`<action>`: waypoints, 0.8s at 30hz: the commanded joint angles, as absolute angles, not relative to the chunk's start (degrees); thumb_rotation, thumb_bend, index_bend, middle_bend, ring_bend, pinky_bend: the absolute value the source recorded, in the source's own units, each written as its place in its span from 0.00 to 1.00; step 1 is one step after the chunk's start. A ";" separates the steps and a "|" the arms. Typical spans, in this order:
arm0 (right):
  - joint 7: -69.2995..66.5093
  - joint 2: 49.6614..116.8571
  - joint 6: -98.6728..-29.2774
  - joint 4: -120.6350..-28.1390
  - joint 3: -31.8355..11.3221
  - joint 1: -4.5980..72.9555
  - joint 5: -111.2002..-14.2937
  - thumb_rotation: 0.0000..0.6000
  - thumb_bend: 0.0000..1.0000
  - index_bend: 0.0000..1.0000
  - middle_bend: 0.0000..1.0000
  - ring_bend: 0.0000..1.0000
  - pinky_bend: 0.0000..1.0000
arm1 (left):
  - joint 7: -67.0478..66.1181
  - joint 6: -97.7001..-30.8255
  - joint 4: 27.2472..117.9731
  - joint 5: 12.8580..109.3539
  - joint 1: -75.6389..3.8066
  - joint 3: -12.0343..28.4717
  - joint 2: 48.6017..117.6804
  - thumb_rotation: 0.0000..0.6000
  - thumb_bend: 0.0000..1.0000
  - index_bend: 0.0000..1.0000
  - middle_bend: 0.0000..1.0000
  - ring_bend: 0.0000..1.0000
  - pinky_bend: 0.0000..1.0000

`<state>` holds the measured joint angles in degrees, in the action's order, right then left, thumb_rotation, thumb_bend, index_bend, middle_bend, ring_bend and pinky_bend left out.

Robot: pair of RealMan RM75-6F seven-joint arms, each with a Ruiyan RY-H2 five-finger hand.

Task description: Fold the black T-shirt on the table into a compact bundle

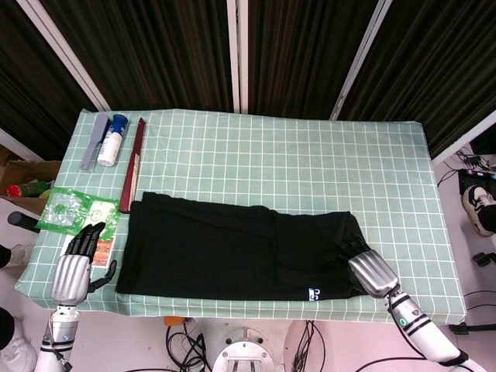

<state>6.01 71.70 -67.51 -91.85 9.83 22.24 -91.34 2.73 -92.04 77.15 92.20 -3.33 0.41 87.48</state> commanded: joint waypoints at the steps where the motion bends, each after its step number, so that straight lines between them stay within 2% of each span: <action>1: 5.51 71.30 -68.88 -89.26 10.92 20.27 -92.33 1.00 0.85 0.43 0.23 0.08 0.09 | 2.60 -91.88 77.25 92.25 -3.49 0.44 87.59 0.90 0.37 0.07 0.09 0.07 0.18; 9: 4.13 70.73 -66.89 -86.39 10.86 18.62 -89.80 1.00 0.85 0.43 0.22 0.08 0.09 | 2.15 -91.43 77.54 92.09 -3.91 0.72 87.58 0.90 0.37 0.07 0.09 0.07 0.18; 12: 1.10 70.74 -69.65 -85.99 10.36 17.93 -91.90 1.00 0.85 0.43 0.23 0.08 0.09 | 2.17 -91.36 77.82 91.95 -4.03 0.90 87.23 0.90 0.37 0.07 0.09 0.07 0.18; 16: -4.18 70.16 -75.21 -85.51 9.14 17.27 -95.63 1.00 0.83 0.44 0.24 0.09 0.11 | 2.58 -90.52 77.80 91.90 -4.70 1.14 86.55 0.99 0.37 0.08 0.09 0.07 0.18; 22: -5.84 67.11 -79.72 -87.91 4.64 17.84 -95.71 1.00 0.74 0.44 0.24 0.10 0.11 | 2.24 -84.06 73.78 93.66 -9.64 1.06 85.48 1.00 0.37 0.17 0.14 0.09 0.19; 24: -6.03 65.76 -80.55 -89.27 2.85 18.40 -95.31 1.00 0.63 0.44 0.24 0.10 0.11 | 1.84 -80.70 70.88 94.17 -12.17 1.13 85.59 1.00 0.37 0.21 0.15 0.10 0.19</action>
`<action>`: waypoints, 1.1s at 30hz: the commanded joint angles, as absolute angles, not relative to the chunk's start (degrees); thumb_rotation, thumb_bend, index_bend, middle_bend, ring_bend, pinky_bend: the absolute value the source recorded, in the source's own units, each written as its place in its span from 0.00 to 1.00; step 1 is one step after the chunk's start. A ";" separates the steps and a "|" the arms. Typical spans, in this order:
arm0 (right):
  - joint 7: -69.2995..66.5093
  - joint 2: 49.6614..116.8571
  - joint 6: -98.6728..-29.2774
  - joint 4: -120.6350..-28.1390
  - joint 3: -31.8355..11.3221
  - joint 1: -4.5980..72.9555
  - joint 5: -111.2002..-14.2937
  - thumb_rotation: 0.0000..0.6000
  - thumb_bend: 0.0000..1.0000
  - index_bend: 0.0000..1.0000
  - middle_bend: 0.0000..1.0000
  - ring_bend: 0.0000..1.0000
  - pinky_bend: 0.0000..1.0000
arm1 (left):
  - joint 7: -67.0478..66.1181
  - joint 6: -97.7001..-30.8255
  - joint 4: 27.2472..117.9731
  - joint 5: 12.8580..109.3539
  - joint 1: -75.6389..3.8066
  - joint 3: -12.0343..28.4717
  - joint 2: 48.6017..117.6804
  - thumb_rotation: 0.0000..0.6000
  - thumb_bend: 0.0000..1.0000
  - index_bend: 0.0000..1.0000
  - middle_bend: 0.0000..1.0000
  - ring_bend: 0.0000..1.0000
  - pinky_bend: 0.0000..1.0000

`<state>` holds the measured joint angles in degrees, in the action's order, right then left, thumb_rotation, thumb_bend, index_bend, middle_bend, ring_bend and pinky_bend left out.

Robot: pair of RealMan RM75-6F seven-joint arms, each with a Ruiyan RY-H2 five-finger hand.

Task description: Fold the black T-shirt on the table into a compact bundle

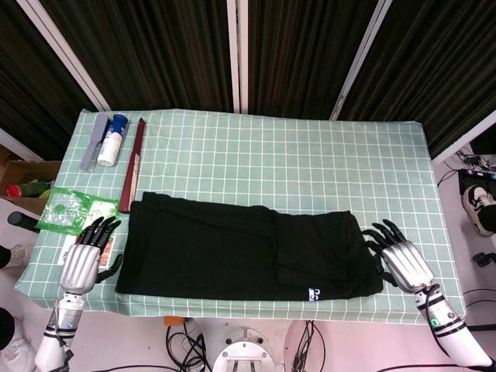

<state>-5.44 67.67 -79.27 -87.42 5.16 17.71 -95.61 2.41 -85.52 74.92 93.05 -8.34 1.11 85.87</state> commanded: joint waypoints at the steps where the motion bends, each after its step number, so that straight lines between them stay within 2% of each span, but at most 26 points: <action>1: -5.99 65.15 -80.79 -89.89 2.14 18.61 -95.07 1.00 0.58 0.44 0.24 0.10 0.11 | 1.84 -79.51 69.51 94.13 -13.12 1.34 85.79 1.00 0.37 0.22 0.15 0.11 0.19; 3: -5.76 63.78 -81.10 -91.37 0.78 19.00 -94.51 1.00 0.43 0.45 0.23 0.10 0.11 | 2.48 -78.10 65.92 94.63 -15.13 1.82 86.64 1.00 0.37 0.23 0.16 0.11 0.20; 6: -5.30 61.81 -81.51 -93.60 -1.09 19.27 -93.23 1.00 0.27 0.44 0.22 0.10 0.11 | 3.83 -77.62 60.42 95.30 -17.16 2.28 88.12 1.00 0.35 0.24 0.17 0.12 0.20; 9: -5.43 60.01 -81.74 -95.57 -2.34 19.25 -92.17 1.00 0.18 0.43 0.21 0.10 0.11 | 3.88 -77.31 56.18 95.91 -18.43 1.99 89.17 1.00 0.24 0.24 0.16 0.12 0.19; 11: -5.19 59.17 -81.78 -96.56 -2.77 19.04 -91.67 1.00 0.18 0.42 0.21 0.10 0.11 | 3.37 -76.84 54.00 96.05 -19.00 1.60 89.79 1.00 0.18 0.23 0.16 0.11 0.19; 17: -4.63 58.88 -81.29 -97.63 -2.77 18.37 -91.18 1.00 0.16 0.41 0.20 0.10 0.11 | 4.48 -75.74 49.82 95.63 -19.96 0.79 91.64 1.00 0.12 0.21 0.14 0.10 0.18; 26: -4.81 59.86 -81.58 -97.52 -2.69 17.20 -91.36 1.00 0.16 0.41 0.20 0.10 0.11 | 3.67 -74.27 44.03 95.74 -21.61 -0.66 93.21 1.00 0.10 0.21 0.13 0.10 0.18; 33: -4.17 60.39 -81.88 -97.66 -2.64 16.50 -91.83 1.00 0.16 0.41 0.20 0.10 0.11 | 5.64 -74.16 45.05 96.22 -22.20 -2.05 92.98 1.00 0.08 0.21 0.13 0.10 0.18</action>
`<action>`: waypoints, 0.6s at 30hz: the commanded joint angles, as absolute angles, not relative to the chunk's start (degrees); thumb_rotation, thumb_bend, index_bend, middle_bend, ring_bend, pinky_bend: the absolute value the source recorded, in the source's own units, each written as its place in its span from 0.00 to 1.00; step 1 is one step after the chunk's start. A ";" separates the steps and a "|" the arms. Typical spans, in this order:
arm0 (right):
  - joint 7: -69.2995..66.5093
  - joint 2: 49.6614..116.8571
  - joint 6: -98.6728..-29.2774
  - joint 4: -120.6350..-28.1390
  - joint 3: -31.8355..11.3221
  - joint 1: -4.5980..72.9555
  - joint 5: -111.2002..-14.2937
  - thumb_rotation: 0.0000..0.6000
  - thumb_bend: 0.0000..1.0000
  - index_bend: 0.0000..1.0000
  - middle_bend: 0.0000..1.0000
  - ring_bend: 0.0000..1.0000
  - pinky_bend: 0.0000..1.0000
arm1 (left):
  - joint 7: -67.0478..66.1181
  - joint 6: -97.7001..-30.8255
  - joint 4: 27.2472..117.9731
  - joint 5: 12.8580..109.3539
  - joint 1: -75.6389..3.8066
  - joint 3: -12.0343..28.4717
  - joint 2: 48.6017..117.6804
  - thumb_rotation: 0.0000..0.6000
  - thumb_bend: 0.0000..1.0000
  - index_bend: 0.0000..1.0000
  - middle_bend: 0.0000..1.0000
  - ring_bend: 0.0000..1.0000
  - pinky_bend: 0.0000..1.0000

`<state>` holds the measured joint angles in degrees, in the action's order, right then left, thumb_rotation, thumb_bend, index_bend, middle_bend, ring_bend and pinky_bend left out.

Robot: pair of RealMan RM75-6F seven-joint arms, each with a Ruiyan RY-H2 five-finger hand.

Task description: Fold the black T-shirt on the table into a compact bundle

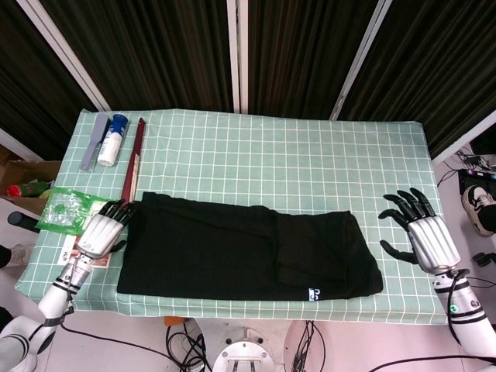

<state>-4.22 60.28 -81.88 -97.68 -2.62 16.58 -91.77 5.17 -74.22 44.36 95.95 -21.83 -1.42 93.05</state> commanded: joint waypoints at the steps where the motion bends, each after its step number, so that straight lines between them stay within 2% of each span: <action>1: -4.25 60.47 -81.87 -97.64 -2.63 16.46 -91.90 1.00 0.16 0.41 0.20 0.10 0.11 | 5.87 -73.85 45.16 96.22 -22.34 -2.23 92.96 1.00 0.08 0.21 0.13 0.10 0.18; 12: -4.79 61.43 -82.30 -96.83 -2.89 15.80 -92.40 1.00 0.16 0.41 0.19 0.10 0.11 | 13.29 -76.45 47.59 97.20 -23.58 -2.85 94.30 1.00 0.06 0.23 0.13 0.10 0.18; 16: -5.21 61.72 -82.63 -96.31 -2.82 15.39 -92.57 1.00 0.16 0.41 0.19 0.10 0.11 | 16.26 -77.52 46.46 96.95 -23.53 -2.77 95.30 1.00 0.07 0.30 0.14 0.10 0.18; 18: -5.56 61.87 -83.06 -96.11 -2.90 15.13 -92.67 1.00 0.16 0.41 0.19 0.10 0.11 | 17.75 -77.65 46.12 96.96 -23.51 -3.06 95.39 1.00 0.11 0.35 0.14 0.10 0.18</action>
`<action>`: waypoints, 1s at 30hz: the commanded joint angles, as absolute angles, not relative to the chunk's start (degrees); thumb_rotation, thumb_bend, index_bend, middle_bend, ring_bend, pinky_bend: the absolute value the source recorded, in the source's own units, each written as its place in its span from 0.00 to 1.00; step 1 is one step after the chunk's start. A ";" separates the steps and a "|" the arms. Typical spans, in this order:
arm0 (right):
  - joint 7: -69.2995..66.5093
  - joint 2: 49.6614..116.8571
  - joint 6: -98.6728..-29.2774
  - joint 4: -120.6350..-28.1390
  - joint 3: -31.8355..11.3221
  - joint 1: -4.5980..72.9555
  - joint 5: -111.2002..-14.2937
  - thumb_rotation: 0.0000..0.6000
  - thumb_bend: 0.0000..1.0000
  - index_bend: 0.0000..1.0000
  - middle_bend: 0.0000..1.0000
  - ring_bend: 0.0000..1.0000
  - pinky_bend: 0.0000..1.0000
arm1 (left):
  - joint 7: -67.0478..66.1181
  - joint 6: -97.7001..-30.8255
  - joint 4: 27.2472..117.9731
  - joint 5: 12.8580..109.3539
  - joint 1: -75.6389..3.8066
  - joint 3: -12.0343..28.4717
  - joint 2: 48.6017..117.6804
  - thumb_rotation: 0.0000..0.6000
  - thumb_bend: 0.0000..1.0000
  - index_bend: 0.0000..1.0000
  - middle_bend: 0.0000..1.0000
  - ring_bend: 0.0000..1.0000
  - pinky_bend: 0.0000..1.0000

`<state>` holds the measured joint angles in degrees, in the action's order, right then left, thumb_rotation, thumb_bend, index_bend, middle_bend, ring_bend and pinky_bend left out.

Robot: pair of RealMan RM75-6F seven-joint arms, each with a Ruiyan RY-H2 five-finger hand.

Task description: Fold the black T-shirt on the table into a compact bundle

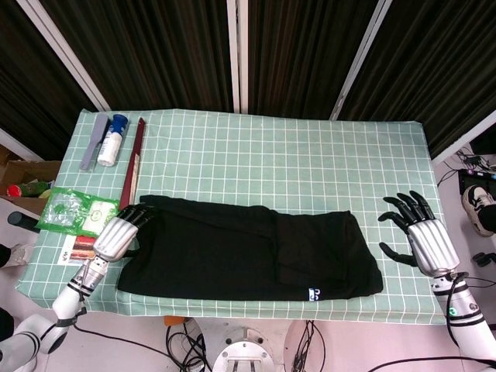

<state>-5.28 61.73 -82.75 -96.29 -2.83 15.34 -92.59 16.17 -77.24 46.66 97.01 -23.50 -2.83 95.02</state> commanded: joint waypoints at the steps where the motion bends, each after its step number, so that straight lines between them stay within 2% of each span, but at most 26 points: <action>1: -5.70 61.95 -83.13 -95.99 -2.90 15.05 -92.67 1.00 0.16 0.41 0.19 0.10 0.11 | 18.19 -77.74 45.96 97.01 -23.50 -3.19 95.43 1.00 0.16 0.38 0.15 0.10 0.18; 5: -5.96 62.42 -82.80 -95.48 -2.81 14.98 -92.77 1.00 0.16 0.41 0.19 0.10 0.11 | 19.10 -77.76 45.53 97.06 -23.50 -3.69 95.62 1.00 0.39 0.47 0.16 0.10 0.18; 16: -6.54 63.42 -83.13 -94.38 -3.15 14.79 -93.15 1.00 0.16 0.41 0.19 0.10 0.11 | 17.53 -77.38 46.94 96.04 -23.17 -3.82 95.91 1.00 0.59 0.58 0.20 0.11 0.18; 21: -7.85 64.07 -83.83 -93.29 -3.45 14.64 -93.39 1.00 0.16 0.41 0.19 0.10 0.11 | 15.37 -78.07 48.12 94.65 -22.55 -2.79 95.43 1.00 0.66 0.61 0.22 0.11 0.18; 30: -9.73 65.45 -84.22 -91.18 -4.01 14.87 -93.55 1.00 0.16 0.41 0.19 0.10 0.11 | 10.86 -80.42 53.49 91.20 -20.77 0.05 90.38 1.00 0.66 0.61 0.22 0.11 0.18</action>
